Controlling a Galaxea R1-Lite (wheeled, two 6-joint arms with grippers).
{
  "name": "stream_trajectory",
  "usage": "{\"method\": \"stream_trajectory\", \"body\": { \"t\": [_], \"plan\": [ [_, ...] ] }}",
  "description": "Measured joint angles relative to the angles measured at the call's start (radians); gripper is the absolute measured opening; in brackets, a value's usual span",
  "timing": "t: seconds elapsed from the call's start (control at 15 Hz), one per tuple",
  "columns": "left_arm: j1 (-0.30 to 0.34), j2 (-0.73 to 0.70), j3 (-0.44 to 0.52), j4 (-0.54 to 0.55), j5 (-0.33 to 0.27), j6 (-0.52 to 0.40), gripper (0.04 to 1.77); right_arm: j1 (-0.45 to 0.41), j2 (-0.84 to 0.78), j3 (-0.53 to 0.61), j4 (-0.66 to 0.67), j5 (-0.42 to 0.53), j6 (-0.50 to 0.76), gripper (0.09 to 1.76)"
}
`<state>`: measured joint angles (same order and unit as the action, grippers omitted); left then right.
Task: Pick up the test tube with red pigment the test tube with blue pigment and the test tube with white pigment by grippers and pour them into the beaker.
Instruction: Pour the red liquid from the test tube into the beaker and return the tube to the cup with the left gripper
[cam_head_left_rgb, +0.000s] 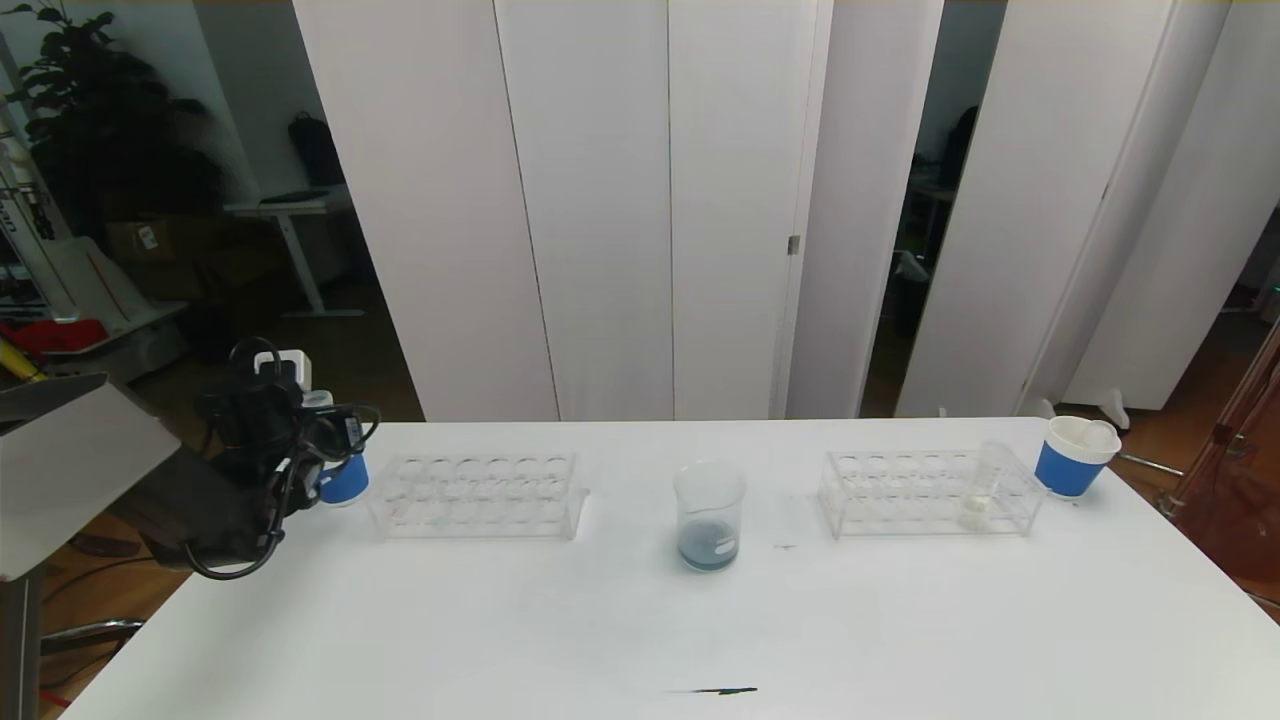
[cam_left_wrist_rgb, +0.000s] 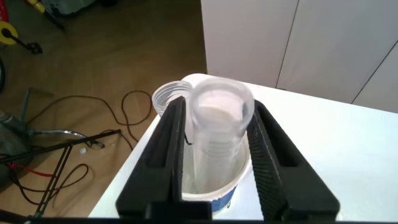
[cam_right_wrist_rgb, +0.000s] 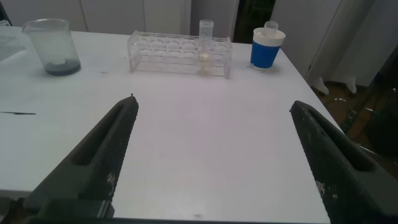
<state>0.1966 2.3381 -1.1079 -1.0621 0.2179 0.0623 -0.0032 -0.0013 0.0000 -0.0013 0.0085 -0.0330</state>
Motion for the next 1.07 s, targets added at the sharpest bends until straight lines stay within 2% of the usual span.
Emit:
{"method": "stream_trajectory", "body": {
  "t": [0.13, 0.2, 0.27, 0.73, 1.07],
  "plan": [
    [0.000, -0.002, -0.002, -0.005, 0.000, 0.001, 1.44, 0.000, 0.000, 0.000, 0.000, 0.000, 0.000, 1.75],
    [0.000, -0.003, -0.002, -0.007, 0.000, 0.001, 1.68, 0.000, 0.000, 0.000, 0.000, 0.000, 0.000, 1.75],
    [0.001, -0.006, -0.002, -0.007, 0.001, 0.001, 1.75, 0.000, 0.000, 0.000, 0.000, 0.000, 0.000, 1.75],
    [0.003, -0.057, 0.011, 0.012, -0.001, 0.008, 1.75, 0.000, 0.000, 0.000, 0.000, 0.000, 0.000, 1.75],
    [0.000, -0.270, 0.106, 0.124, -0.015, 0.014, 1.75, 0.000, 0.000, 0.000, 0.000, 0.001, 0.000, 1.75]
  ]
}}
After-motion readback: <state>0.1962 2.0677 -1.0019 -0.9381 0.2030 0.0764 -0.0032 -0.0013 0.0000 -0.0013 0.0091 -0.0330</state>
